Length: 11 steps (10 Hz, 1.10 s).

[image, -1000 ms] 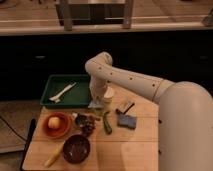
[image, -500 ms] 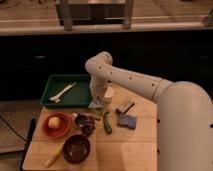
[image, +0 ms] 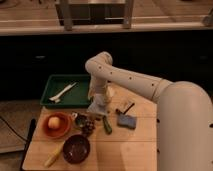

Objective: Place towel in plastic cup

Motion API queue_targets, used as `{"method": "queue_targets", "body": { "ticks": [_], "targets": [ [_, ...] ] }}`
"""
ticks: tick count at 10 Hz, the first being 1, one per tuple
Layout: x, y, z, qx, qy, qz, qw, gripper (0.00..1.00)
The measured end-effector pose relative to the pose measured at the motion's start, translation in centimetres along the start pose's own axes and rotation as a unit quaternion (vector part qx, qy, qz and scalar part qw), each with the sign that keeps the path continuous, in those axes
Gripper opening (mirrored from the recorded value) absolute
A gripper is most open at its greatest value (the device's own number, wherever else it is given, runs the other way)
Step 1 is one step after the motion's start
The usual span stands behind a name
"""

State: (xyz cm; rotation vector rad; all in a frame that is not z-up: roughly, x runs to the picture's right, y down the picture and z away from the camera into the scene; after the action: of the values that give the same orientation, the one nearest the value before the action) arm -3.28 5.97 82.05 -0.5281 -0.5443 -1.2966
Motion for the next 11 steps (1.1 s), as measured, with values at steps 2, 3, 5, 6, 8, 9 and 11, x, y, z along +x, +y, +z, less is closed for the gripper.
{"method": "queue_targets", "body": {
  "ticks": [2,3,5,6,8,9,11],
  "targets": [
    [0.01,0.34,-0.06,0.003,-0.002,0.002,1.0,0.8],
    [0.06,0.26,-0.15,0.005,-0.003,0.002,1.0,0.8],
    [0.11,-0.03,-0.35,0.011,-0.004,-0.002,0.9999,0.8],
    [0.15,0.02,-0.42,0.013,-0.004,-0.003,0.9999,0.8],
    [0.16,-0.07,-0.46,0.015,-0.005,-0.005,0.9999,0.8],
    [0.15,-0.08,-0.45,0.015,-0.005,-0.005,0.9999,0.8],
    [0.15,-0.09,-0.46,0.016,-0.005,-0.005,0.9999,0.8]
  ]
}}
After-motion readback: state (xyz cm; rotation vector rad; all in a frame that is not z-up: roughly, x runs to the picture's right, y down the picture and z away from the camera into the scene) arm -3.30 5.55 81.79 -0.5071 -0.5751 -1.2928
